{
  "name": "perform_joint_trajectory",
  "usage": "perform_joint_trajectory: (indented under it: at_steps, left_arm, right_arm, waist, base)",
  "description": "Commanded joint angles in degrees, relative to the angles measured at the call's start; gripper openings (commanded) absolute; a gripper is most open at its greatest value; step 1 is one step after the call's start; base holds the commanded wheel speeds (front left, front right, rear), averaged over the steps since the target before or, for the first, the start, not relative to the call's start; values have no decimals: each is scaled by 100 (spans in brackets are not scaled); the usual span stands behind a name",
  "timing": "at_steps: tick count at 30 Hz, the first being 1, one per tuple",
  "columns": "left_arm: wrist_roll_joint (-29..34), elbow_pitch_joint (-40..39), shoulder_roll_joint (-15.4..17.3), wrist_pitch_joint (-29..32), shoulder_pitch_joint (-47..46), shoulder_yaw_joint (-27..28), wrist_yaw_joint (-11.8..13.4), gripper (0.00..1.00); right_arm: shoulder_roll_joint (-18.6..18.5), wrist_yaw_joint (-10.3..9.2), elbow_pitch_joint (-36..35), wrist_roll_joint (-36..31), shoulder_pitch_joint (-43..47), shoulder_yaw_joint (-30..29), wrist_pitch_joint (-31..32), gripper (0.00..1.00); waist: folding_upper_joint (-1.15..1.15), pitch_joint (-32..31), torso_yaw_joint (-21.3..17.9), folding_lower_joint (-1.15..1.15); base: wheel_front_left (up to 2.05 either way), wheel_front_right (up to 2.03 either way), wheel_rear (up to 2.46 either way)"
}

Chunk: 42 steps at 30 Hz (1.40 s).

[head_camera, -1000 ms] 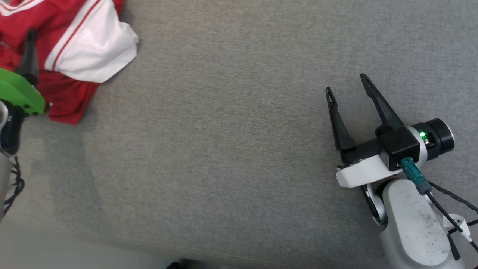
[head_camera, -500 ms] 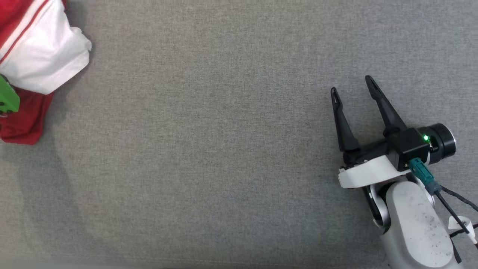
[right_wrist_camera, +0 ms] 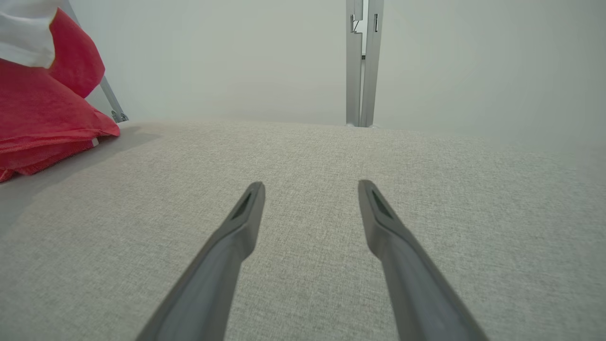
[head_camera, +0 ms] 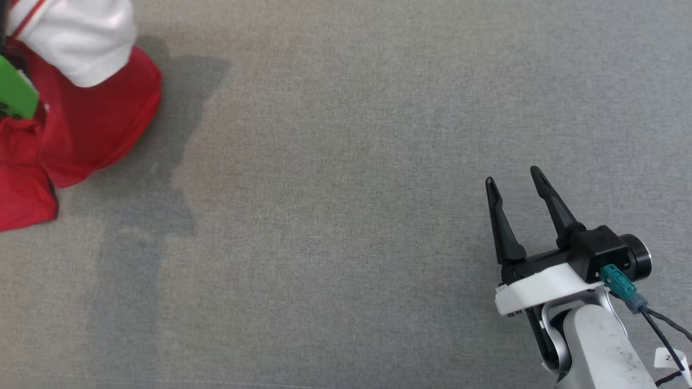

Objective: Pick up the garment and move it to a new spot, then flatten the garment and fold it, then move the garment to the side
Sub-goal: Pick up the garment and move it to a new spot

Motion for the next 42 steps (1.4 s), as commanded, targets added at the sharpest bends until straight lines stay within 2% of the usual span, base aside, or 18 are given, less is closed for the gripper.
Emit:
perform_joint_trajectory:
  at_steps: [1, 10, 14, 17, 21, 23, 28, 31, 32, 33, 34, 38, 42]
  left_arm:
    - [-6, -342, 105, 110, 189, -40, 100, 0]
    - [-539, -3237, 335, 768, 902, -46, 803, 0]
    - [-790, -4166, 309, 996, 1132, -91, 1081, 0]
    - [-872, -4486, 207, 1099, 1248, -154, 1255, 0]
    - [-953, -4292, -161, 1090, 1398, -359, 1343, 0]
    - [-991, -3959, -425, 1045, 1452, -512, 1287, 0]
    - [-910, -2480, -1402, 593, 1573, -848, 1089, 0]
    - [-598, -1452, -1914, 157, 1590, -1068, 1042, 0]
    - [-569, -1134, -2173, -45, 1640, -1137, 1000, 31]
    - [-536, -909, -2390, -209, 1680, -1195, 927, 50]
    - [-568, -617, -2612, -340, 1739, -1227, 864, 100]
    - [-635, 202, -3083, -695, 1882, -1152, 686, 100]
    - [-466, 416, -3299, -857, 2140, -813, 653, 100]
  right_arm:
    - [-22, -7, -4, 58, 108, -25, -2, 100]
    - [-18, -6, -43, 238, 370, -88, -2, 100]
    - [-20, -6, -74, 314, 429, -85, -2, 100]
    - [-18, -6, -110, 379, 408, -55, -2, 100]
    - [-19, -6, -137, 488, 352, -10, -2, 100]
    - [-18, -6, -148, 529, 345, 12, -2, 100]
    - [-17, -6, -143, 600, 446, 7, -2, 100]
    - [-15, -6, -121, 614, 471, 43, -2, 100]
    - [-17, -6, -110, 613, 508, 35, -2, 100]
    - [-18, -6, -102, 610, 535, 15, -2, 100]
    - [-21, -6, -96, 596, 570, -24, -2, 100]
    - [-10, -6, -38, 492, 595, -72, -2, 100]
    - [-21, -6, -21, 398, 690, -186, -2, 100]
  waist:
    - [0, -582, -142, 0]
    - [0, -927, -742, 0]
    - [0, -947, -1134, 0]
    - [0, -913, -1456, 0]
    - [0, -817, -1908, 0]
    - [0, -770, -2116, 0]
    - [0, -680, -2489, 0]
    - [0, -670, -2606, 0]
    - [0, -685, -2615, 0]
    - [0, -700, -2605, 0]
    - [0, -717, -2576, 0]
    - [0, -829, -2399, 0]
    - [0, -1009, -2079, 0]
  base:
    - [0, 0, 0]
    - [0, 0, 0]
    - [0, 0, 0]
    - [0, 0, 0]
    - [0, 0, 0]
    - [0, 0, 0]
    - [0, 0, 0]
    - [0, 0, 0]
    - [0, 0, 0]
    - [0, 0, 0]
    - [0, 0, 0]
    - [0, 0, 0]
    - [0, 0, 0]
